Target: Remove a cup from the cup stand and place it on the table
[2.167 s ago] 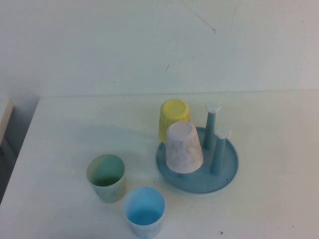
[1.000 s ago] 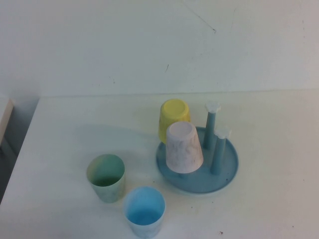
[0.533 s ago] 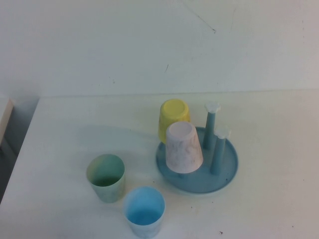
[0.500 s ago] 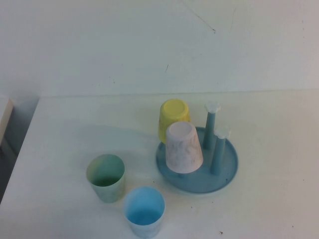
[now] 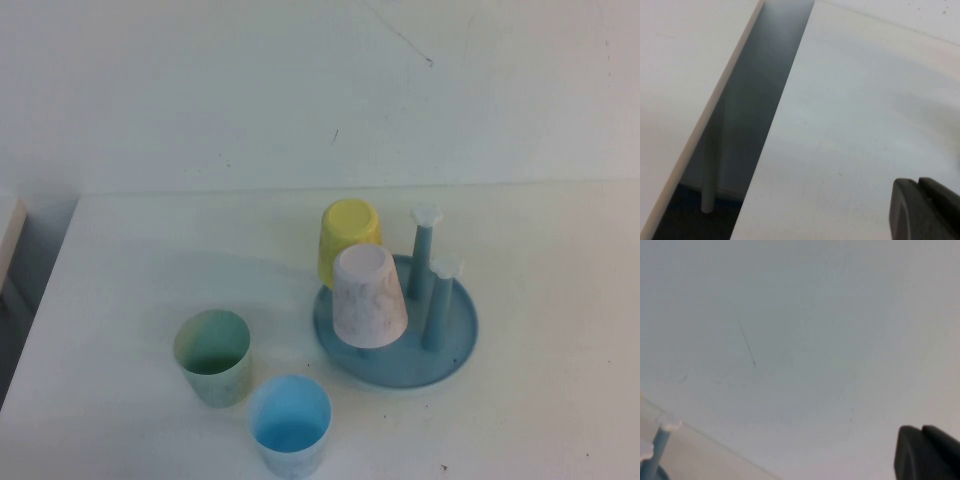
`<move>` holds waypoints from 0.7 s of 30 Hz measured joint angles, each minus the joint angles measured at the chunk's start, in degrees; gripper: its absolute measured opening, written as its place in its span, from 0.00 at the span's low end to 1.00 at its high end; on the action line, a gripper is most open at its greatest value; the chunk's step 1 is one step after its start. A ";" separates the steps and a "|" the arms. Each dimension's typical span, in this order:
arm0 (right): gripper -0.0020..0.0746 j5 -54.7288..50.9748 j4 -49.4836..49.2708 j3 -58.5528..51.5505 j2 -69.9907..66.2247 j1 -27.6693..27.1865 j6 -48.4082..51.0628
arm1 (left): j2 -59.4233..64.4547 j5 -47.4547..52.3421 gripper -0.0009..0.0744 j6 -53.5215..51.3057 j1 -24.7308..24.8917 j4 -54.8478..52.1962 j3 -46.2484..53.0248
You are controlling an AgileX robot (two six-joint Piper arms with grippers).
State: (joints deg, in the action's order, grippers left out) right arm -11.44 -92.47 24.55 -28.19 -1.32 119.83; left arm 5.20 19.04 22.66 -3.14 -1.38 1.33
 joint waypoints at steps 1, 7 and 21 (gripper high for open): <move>0.02 1.15 1.56 -1.01 0.54 0.00 -1.42 | -0.03 0.00 0.01 0.00 0.00 0.00 0.00; 0.02 3.72 46.45 -8.92 9.11 -1.07 -50.69 | -0.15 0.00 0.01 0.00 0.00 -0.10 0.00; 0.02 -0.62 96.02 -26.06 28.14 -2.76 -106.47 | -0.38 0.05 0.01 0.21 0.00 -0.10 0.00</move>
State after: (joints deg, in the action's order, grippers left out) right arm -12.06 3.55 -1.51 -0.05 -4.08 13.37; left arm 4.82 19.09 22.88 -3.14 -1.48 1.33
